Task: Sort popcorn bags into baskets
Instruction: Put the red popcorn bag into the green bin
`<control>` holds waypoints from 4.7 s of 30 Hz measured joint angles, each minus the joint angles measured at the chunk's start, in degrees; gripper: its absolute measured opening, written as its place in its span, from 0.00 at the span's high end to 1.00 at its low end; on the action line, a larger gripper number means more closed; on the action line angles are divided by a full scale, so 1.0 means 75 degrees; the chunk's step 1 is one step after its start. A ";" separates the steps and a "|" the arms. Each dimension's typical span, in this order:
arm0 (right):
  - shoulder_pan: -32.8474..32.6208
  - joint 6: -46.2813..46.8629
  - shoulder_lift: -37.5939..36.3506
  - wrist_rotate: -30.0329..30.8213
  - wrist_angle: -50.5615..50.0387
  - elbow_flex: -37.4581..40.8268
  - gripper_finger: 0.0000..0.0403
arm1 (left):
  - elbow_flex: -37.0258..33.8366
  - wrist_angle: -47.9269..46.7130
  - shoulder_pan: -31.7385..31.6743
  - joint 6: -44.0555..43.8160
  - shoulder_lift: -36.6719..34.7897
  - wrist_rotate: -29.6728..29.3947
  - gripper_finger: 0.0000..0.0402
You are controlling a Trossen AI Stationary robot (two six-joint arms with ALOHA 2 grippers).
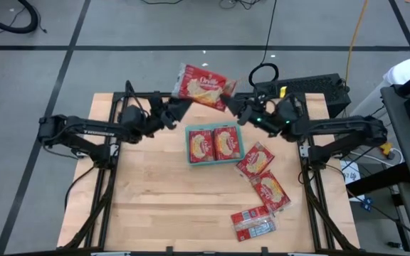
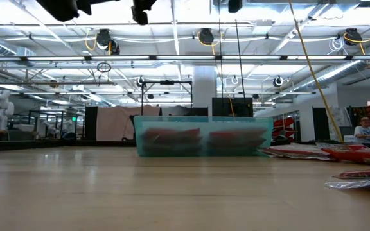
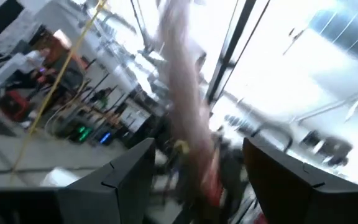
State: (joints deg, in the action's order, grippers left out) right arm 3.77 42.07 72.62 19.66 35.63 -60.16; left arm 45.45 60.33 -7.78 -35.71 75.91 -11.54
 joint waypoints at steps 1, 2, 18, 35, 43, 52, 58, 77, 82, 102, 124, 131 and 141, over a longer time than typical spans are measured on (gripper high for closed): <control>-0.0026 -0.0040 0.0134 0.0005 0.0105 0.0003 0.97 | 0.0003 0.0088 -0.0121 -0.0090 -0.0016 0.0112 0.39; -0.0043 -0.0079 0.0255 0.0025 0.0221 0.0003 0.97 | 0.0003 0.0115 -0.0221 -0.0109 -0.0018 0.0181 0.40; -0.0025 0.0437 -0.0723 0.0319 -0.2477 -0.0012 0.82 | 0.0000 0.0399 -0.1862 -0.1049 -0.0148 0.2496 0.92; 0.0349 0.2004 -0.1030 -0.2832 -0.7841 -0.1890 0.62 | 0.0003 -0.4048 -0.1496 -0.1169 -0.1121 0.5933 0.96; 0.0387 0.1120 0.0123 -0.5189 -0.7445 -0.2097 0.62 | 0.0003 -0.4299 -0.1025 -0.1110 -0.1024 0.5214 0.92; 0.0500 0.0301 0.0509 -0.5263 -0.7344 -0.2104 0.69 | 0.0003 -0.4496 -0.0894 -0.1058 -0.1015 0.4914 0.95; 0.0598 0.0077 0.0535 -0.5224 -0.7368 -0.2101 0.94 | 0.0003 -0.4471 -0.0894 -0.0796 -0.1015 0.4641 0.86; 0.0898 0.1777 -0.0260 -0.2693 -1.0732 -0.2093 0.98 | 0.0012 -0.5616 -0.1154 -0.0092 -0.1094 0.2244 0.28; 0.0889 0.2141 0.0040 -0.1885 -1.0908 -0.2087 0.98 | 0.0012 -0.5892 -0.1217 0.0134 -0.1094 0.2581 0.32; 0.0408 0.4709 0.0482 -0.1859 -0.7188 0.0789 0.97 | 0.0012 -0.8434 -0.1162 0.0419 -0.1984 0.3679 0.51; 0.0994 0.4246 0.0478 -0.2865 -0.7443 0.1480 0.97 | 0.0009 -0.8924 -0.1162 0.0805 -0.2187 0.3674 0.53; 0.1062 0.4063 0.0478 -0.2859 -0.7807 0.1480 0.88 | 0.0009 -0.9059 -0.1162 0.0799 -0.2183 0.3462 0.53; 0.1257 0.3619 0.0478 -0.3226 -0.8051 0.1480 0.66 | 0.0009 -0.9057 -0.1162 0.0659 -0.2181 0.3027 0.53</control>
State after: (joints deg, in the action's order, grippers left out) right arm 13.20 69.21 76.20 -4.54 -24.75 -49.06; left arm 45.52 -7.60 -16.49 -30.76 59.55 11.16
